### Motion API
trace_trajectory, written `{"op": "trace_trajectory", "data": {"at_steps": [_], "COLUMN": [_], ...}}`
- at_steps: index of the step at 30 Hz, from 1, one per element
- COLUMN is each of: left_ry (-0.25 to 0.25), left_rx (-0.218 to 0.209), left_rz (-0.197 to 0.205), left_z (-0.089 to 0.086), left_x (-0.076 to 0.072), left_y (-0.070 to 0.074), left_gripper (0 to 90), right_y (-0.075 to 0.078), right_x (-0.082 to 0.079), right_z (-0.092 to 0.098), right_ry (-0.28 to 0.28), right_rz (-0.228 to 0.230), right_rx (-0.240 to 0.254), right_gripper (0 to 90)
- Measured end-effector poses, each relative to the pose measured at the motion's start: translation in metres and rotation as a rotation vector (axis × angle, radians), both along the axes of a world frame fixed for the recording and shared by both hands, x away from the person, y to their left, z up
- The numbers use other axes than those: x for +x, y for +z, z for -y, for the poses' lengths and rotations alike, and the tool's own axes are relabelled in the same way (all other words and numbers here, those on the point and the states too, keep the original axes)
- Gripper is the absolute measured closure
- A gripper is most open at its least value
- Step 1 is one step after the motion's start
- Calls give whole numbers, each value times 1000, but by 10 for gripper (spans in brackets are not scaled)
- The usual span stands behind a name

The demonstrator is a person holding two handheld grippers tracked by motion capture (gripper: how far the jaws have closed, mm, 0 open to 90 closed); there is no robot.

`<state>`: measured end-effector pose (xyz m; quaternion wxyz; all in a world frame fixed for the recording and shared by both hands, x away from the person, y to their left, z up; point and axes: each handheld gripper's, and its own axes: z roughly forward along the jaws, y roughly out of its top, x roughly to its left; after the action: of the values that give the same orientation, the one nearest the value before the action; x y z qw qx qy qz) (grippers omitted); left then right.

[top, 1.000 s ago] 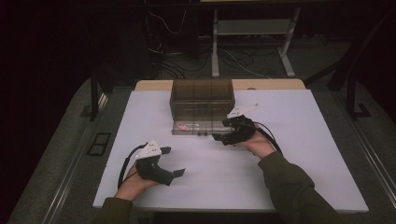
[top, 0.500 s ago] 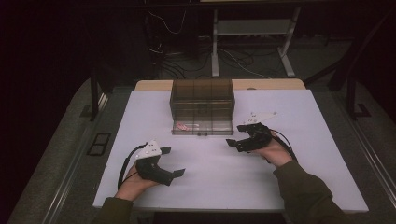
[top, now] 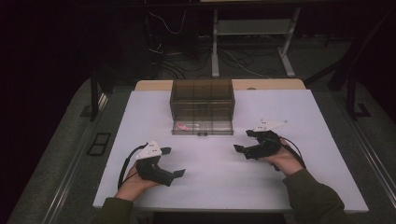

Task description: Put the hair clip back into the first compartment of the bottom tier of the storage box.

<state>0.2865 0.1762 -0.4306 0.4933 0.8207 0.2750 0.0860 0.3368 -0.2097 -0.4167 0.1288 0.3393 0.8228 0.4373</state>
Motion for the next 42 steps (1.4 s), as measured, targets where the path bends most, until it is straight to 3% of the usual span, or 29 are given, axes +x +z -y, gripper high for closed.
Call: {"op": "trace_trajectory", "data": {"at_steps": [27, 42], "left_ry": [-1, 0], "left_rx": [8, 10], "left_rz": [2, 6], "left_z": [0, 1], "left_x": [0, -1], "left_y": [0, 0], "left_gripper": [0, 0], "right_y": [-16, -22], "right_x": [-51, -69], "right_z": [60, 86], "right_ry": [-66, -103], "right_rz": [32, 35], "right_rx": [20, 36], "right_gripper": [189, 189]}}
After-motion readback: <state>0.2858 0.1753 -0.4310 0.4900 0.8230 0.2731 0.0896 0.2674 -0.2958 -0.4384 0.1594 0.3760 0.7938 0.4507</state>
